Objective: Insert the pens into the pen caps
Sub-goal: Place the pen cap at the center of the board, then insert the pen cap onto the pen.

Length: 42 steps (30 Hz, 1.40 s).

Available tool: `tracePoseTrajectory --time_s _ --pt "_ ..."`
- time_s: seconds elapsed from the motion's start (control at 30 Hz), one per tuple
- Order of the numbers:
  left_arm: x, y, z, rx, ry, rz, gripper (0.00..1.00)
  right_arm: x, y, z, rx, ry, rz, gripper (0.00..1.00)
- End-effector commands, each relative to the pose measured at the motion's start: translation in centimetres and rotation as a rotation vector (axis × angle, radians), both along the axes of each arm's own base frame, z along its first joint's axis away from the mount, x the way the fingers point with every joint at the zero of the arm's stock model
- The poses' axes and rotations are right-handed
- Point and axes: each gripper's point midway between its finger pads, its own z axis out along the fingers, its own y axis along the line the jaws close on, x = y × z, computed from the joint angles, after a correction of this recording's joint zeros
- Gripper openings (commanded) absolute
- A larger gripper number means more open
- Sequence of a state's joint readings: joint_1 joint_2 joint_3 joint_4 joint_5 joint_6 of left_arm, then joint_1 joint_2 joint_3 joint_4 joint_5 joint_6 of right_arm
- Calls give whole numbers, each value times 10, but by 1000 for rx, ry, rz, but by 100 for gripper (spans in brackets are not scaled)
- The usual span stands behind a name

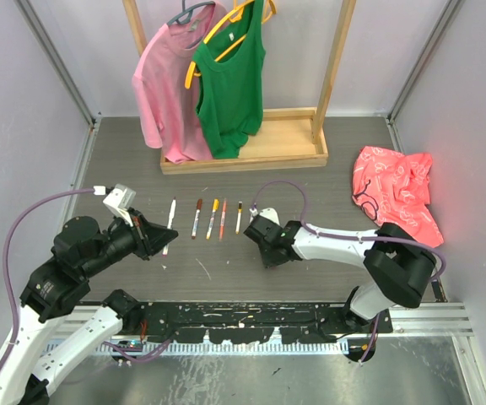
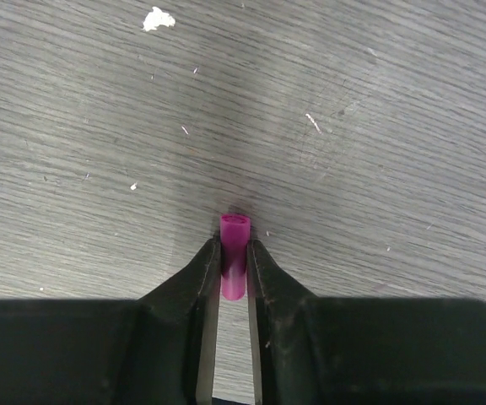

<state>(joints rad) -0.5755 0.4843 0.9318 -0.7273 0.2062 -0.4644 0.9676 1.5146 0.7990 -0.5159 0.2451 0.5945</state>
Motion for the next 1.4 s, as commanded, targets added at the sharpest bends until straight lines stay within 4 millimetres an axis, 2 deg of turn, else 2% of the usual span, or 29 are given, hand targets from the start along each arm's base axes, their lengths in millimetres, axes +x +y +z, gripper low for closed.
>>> tracePoseTrajectory --time_s 0.0,0.13,0.23,0.33,0.47,0.67,0.83,0.97,1.13,1.3,1.37 --pt "4 -3 16 -43 -57 -3 0 -4 -7 -8 -45 38 10 20" --pt "3 -1 13 -41 -58 5 0 -1 -4 -3 -19 21 9 12" --pt "3 -2 11 -50 -64 5 0 6 2 13 33 -29 6 8" --pt "4 -5 10 -61 -63 -4 0 14 12 38 121 -97 13 6" --pt "2 -13 9 -74 -62 -53 0 25 26 83 274 -221 28 2" --pt "-1 -32 7 -105 -68 -161 0 43 50 174 616 -450 -16 0" --pt "1 -46 1 -119 -77 -228 0 46 60 236 852 -561 -43 0" --pt "3 -52 4 -103 -83 -266 0 45 55 277 1038 -635 -99 0" --pt "13 -47 13 -95 -124 -203 0 35 33 317 1229 -736 -147 0" --pt "14 -64 14 -70 -136 -199 0 23 14 336 1309 -789 -148 1" --pt "8 -78 13 -39 -158 -203 0 18 6 342 1339 -804 -151 1"
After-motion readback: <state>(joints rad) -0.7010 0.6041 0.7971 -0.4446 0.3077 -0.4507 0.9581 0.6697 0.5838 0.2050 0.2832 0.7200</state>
